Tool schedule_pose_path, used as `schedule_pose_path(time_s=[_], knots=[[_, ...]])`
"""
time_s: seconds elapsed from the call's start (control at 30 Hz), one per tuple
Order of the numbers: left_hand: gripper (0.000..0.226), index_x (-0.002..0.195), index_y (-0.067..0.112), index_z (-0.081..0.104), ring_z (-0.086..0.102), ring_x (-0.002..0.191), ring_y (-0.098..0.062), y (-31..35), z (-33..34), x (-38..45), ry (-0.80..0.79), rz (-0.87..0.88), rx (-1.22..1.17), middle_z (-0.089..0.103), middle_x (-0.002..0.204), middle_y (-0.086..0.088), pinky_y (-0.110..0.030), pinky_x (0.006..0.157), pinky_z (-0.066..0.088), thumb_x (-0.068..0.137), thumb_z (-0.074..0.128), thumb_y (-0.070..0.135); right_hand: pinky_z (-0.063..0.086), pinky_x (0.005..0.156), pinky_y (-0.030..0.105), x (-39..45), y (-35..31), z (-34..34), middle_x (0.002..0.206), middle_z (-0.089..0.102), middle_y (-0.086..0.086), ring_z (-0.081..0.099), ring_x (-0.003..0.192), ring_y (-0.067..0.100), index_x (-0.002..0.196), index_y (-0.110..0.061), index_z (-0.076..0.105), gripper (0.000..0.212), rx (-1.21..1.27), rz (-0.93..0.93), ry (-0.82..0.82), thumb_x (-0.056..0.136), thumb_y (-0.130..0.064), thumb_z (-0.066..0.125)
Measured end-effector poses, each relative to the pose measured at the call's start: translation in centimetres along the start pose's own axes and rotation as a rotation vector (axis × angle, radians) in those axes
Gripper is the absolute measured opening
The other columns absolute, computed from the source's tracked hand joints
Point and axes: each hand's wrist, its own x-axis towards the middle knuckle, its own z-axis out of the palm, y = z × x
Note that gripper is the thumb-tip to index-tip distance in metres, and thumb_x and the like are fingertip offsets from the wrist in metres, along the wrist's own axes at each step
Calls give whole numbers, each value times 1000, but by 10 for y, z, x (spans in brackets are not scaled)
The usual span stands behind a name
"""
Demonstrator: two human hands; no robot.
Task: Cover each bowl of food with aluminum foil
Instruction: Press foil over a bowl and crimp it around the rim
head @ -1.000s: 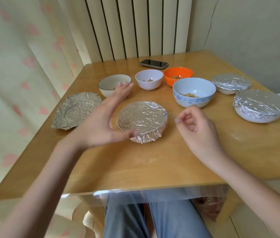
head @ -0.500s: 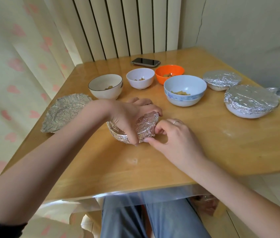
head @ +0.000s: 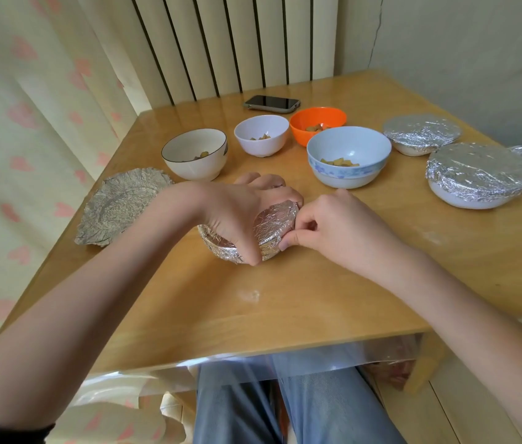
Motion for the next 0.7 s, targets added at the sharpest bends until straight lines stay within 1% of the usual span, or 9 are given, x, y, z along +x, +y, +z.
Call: schedule_pose_path(time_s=[0.1, 0.17, 0.23, 0.33, 0.4, 0.47, 0.57, 0.63, 0.7], knots=[[101, 125, 63, 20, 9, 138, -11, 0, 0, -1, -2, -15, -1, 16, 130, 28, -53, 108, 37, 42, 74, 46, 34, 56, 30, -1, -4, -3, 61, 55, -4, 50, 65, 17, 68, -17, 66, 37, -78, 5, -33, 77, -53, 68], [101, 126, 63, 19, 9, 139, -10, 1, -1, -1, -4, -25, 5, 16, 131, 28, -52, 108, 37, 42, 74, 47, 40, 59, 30, -5, -2, -4, 64, 57, -7, 54, 68, 16, 70, -19, 65, 35, -66, 23, -35, 77, -53, 68], [101, 127, 61, 20, 10, 138, -10, 2, -1, -1, -3, -29, 10, 16, 134, 27, -52, 107, 37, 46, 78, 44, 44, 59, 30, -10, 2, -5, 58, 56, -11, 54, 62, 10, 65, -20, 64, 36, 0, 68, -1, 71, -55, 73], [100, 129, 59, 21, 11, 138, -11, 2, -2, -1, 1, -41, 17, 17, 138, 23, -51, 105, 38, 54, 83, 38, 38, 52, 28, -10, 4, -5, 43, 46, -12, 45, 49, 7, 55, -17, 60, 43, 73, 103, 99, 64, -56, 77], [100, 131, 57, 21, 11, 139, -12, 4, -2, -1, 4, -45, 31, 16, 140, 21, -48, 105, 38, 57, 84, 36, 34, 51, 29, -6, 4, -1, 42, 47, -11, 43, 48, 8, 53, -18, 57, 44, 92, 94, 110, 66, -55, 76], [99, 133, 55, 21, 12, 138, -12, 5, -2, -3, 8, -49, 31, 17, 140, 19, -42, 102, 37, 60, 84, 34, 31, 51, 28, -4, 5, 3, 45, 50, -18, 42, 48, 8, 53, -22, 53, 42, 106, 82, 90, 69, -55, 74], [98, 135, 52, 20, 19, 134, -18, 10, -5, -4, -4, -108, 37, 20, 139, 14, -40, 95, 38, 60, 82, 41, 35, 51, 30, -7, 8, 5, 45, 49, -11, 44, 50, 8, 60, -24, 54, 38, 88, 76, 84, 74, -56, 68], [100, 135, 51, 17, 26, 128, -24, 16, -3, -3, -9, -194, 45, 23, 138, 9, -43, 91, 41, 54, 75, 56, 44, 55, 32, -13, 13, 4, 54, 55, -8, 48, 55, 9, 70, -23, 58, 31, 61, 61, 84, 80, -52, 65], [104, 140, 51, 10, 26, 132, -32, 24, 1, -2, -3, -282, 50, 22, 145, 5, -46, 92, 41, 57, 71, 65, 49, 62, 37, -22, 19, 5, 67, 57, -8, 50, 62, 8, 83, -26, 59, 18, 22, 40, 47, 83, -43, 66]])
